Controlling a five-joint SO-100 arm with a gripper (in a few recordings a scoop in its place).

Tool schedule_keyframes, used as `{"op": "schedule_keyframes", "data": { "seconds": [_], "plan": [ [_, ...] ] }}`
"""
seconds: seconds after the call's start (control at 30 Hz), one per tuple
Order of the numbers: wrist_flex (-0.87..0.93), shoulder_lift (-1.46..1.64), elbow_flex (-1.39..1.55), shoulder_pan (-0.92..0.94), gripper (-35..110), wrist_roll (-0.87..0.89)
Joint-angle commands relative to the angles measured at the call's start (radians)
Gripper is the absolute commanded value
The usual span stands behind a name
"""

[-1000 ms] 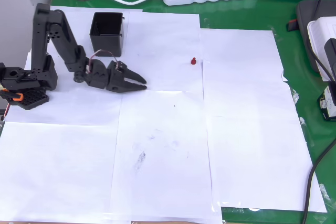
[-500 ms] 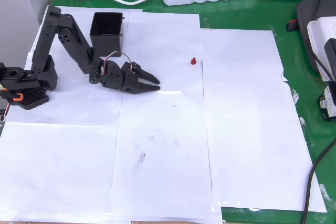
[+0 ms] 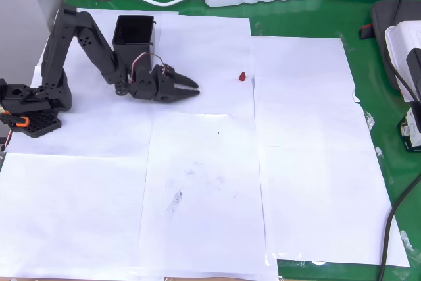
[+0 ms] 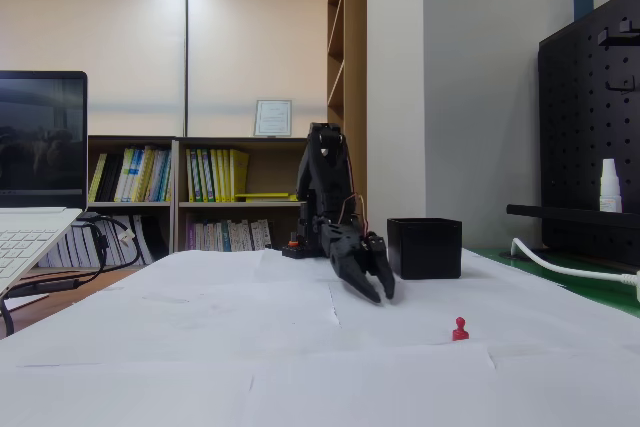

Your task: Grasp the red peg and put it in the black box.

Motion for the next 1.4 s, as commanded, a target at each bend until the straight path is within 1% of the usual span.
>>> {"op": "schedule_keyframes", "data": {
  "seconds": [0.0,0.27,0.43,0.53,0.6,0.73,1.0,1.2,1.37],
  "plan": [
    [-0.009,-0.017,0.064,-0.041,0,0.0],
    [0.009,0.0,0.152,-0.12,0,0.014],
    [0.003,0.028,0.173,-0.12,1,0.0],
    [-0.006,0.041,0.184,-0.104,6,0.017],
    [-0.018,0.049,0.19,-0.091,15,0.034],
    [-0.031,0.052,0.176,-0.075,25,0.031],
    [-0.055,0.064,0.104,-0.029,31,-0.072],
    [-0.077,0.069,0.069,-0.008,31,-0.075],
    [-0.025,0.048,0.035,0.02,32,-0.072]
  ]
}}
